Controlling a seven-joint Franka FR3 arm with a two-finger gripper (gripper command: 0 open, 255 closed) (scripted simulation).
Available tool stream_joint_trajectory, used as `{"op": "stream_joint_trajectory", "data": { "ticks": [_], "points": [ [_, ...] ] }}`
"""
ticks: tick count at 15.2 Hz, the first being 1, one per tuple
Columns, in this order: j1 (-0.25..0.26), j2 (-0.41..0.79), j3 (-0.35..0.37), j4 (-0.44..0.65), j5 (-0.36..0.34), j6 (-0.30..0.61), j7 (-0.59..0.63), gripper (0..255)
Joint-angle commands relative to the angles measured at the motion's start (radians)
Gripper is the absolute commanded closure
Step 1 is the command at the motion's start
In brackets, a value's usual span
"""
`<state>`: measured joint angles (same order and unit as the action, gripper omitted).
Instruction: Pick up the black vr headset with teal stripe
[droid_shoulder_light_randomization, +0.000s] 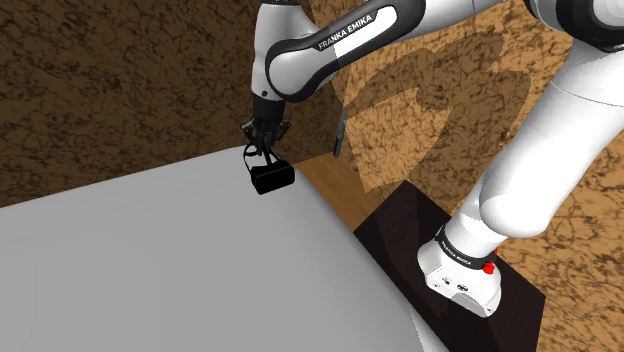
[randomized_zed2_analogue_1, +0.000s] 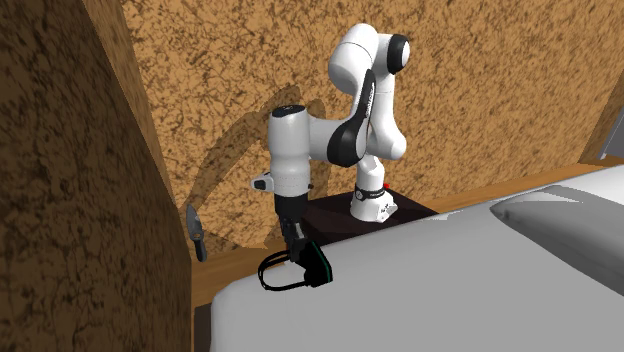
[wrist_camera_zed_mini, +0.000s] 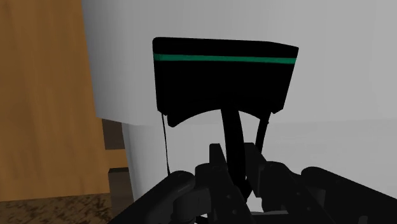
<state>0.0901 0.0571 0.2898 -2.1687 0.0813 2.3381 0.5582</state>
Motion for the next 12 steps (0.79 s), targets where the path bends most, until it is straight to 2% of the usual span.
{"op": "stream_joint_trajectory", "data": {
  "ticks": [1,5,12],
  "points": [
    [0.000,0.000,0.000,-0.001,0.000,0.000,0.000,255],
    [0.000,0.002,-0.001,0.001,-0.001,0.000,-0.001,255],
    [-0.003,-0.044,-0.002,0.048,0.010,-0.092,-0.004,255]
  ]
}}
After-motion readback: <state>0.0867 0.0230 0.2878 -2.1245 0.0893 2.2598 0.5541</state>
